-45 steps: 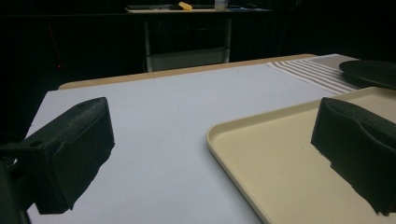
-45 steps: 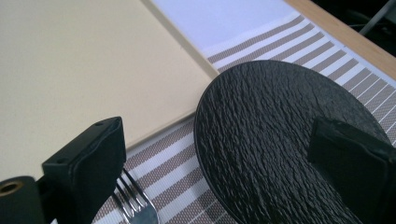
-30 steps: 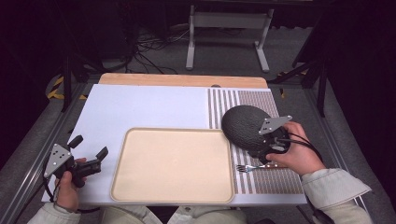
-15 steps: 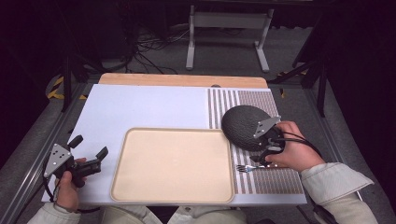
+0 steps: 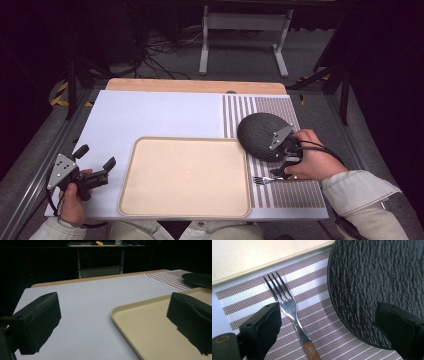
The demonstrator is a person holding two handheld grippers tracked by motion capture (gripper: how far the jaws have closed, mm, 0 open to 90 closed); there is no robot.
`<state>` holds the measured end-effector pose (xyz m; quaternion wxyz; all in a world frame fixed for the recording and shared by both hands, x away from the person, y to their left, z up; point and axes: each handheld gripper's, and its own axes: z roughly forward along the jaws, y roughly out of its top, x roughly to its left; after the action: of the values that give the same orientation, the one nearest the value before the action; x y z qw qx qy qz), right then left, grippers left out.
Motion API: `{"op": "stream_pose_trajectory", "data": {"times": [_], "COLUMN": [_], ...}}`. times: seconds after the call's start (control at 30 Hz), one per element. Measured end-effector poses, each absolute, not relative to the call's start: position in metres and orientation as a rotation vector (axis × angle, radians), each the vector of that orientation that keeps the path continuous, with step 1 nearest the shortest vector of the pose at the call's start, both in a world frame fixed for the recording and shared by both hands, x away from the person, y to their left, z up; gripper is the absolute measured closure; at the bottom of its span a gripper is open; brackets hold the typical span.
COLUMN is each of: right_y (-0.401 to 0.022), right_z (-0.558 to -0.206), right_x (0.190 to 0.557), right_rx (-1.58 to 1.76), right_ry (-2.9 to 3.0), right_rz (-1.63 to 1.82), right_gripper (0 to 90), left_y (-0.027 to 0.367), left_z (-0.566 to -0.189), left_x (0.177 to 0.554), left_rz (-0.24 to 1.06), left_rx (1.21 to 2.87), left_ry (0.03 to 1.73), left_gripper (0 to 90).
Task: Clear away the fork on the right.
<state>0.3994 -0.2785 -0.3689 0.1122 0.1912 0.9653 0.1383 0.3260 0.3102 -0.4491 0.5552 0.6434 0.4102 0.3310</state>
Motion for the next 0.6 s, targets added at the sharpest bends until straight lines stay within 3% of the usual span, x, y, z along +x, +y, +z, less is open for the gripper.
{"op": "stream_pose_trajectory", "data": {"times": [0.13,0.43,0.6], "right_y": [-0.278,-0.284,-0.287], "right_z": [-0.372,-0.391,-0.395], "right_x": [0.400,0.398,0.398], "right_rx": [0.515,0.408,0.338], "right_ry": [2.854,3.005,3.029], "right_rz": [0.385,0.272,0.213], "right_gripper": [8.8,31.6,34.4], "left_y": [0.310,0.310,0.310], "left_z": [-0.449,-0.449,-0.449], "left_x": [0.326,0.326,0.326], "left_rz": [0.783,0.784,0.783], "left_rx": [1.518,1.519,1.523], "left_ry": [0.970,0.971,0.967], "left_gripper": [0.0,0.0,0.0]}}
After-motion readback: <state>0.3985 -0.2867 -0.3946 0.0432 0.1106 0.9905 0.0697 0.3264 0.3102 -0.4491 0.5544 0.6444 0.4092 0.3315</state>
